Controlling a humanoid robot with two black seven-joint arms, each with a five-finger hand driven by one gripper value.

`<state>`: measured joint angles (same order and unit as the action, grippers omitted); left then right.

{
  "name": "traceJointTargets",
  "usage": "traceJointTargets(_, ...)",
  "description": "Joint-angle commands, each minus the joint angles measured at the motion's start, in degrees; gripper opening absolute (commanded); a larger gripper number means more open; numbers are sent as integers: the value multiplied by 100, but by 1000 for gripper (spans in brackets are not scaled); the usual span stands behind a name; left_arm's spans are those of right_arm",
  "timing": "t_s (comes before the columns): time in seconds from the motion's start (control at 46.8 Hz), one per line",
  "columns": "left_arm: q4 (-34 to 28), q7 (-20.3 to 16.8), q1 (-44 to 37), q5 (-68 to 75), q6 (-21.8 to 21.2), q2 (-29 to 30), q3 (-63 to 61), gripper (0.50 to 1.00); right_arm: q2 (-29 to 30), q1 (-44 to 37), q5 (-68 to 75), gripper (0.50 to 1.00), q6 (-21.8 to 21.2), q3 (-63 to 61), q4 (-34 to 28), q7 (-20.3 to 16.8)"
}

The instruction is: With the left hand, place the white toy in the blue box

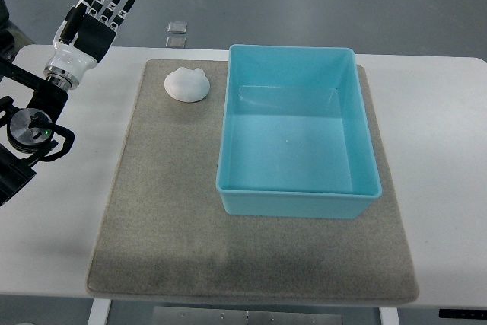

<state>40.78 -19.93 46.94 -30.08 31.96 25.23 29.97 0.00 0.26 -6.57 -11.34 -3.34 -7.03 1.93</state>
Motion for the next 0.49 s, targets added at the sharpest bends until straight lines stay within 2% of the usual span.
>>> traceJointTargets(0.0, 0, -3, -1, 3, 12, -1, 0, 994, 0, 0, -2, 936, 0, 0, 0, 0)
traceJointTargets(0.47, -26, -11, 26, 3, -93, -1, -44, 994, 0, 0, -2, 936, 0, 0, 0, 0)
